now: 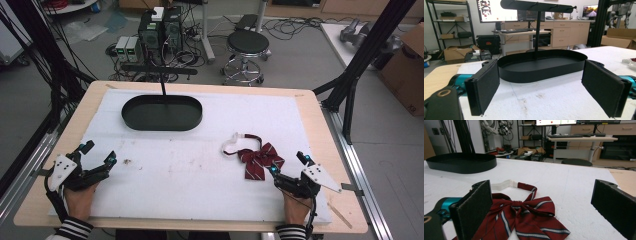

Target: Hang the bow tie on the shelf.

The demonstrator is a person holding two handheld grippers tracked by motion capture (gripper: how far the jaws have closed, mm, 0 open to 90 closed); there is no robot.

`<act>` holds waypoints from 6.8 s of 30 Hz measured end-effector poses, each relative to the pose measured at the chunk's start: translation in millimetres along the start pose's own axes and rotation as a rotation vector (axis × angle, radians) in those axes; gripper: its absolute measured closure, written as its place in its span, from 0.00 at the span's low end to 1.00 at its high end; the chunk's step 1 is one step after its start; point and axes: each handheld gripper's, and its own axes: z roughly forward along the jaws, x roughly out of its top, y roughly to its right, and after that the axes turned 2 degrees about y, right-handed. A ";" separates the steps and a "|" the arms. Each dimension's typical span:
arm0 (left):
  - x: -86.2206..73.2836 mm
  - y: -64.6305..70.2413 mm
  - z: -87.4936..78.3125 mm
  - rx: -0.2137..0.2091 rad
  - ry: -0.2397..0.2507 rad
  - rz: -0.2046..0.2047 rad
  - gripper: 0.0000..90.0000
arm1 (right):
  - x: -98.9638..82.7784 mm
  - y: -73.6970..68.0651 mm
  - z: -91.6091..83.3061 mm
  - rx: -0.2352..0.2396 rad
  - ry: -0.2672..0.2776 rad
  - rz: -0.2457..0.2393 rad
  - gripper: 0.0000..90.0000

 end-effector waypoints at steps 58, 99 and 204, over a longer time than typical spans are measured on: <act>-0.2 0.7 -1.1 0.006 0.011 0.008 0.17 | 104.9 -8.4 80.1 0.103 -0.425 -0.230 0.03; -0.2 0.4 -1.3 -0.008 0.012 0.007 0.17 | 74.2 -31.0 212.7 0.422 -0.922 -0.463 0.26; -0.2 0.0 -0.9 -0.008 0.008 0.001 0.18 | 73.1 -46.2 220.1 0.414 -0.906 -0.609 0.96</act>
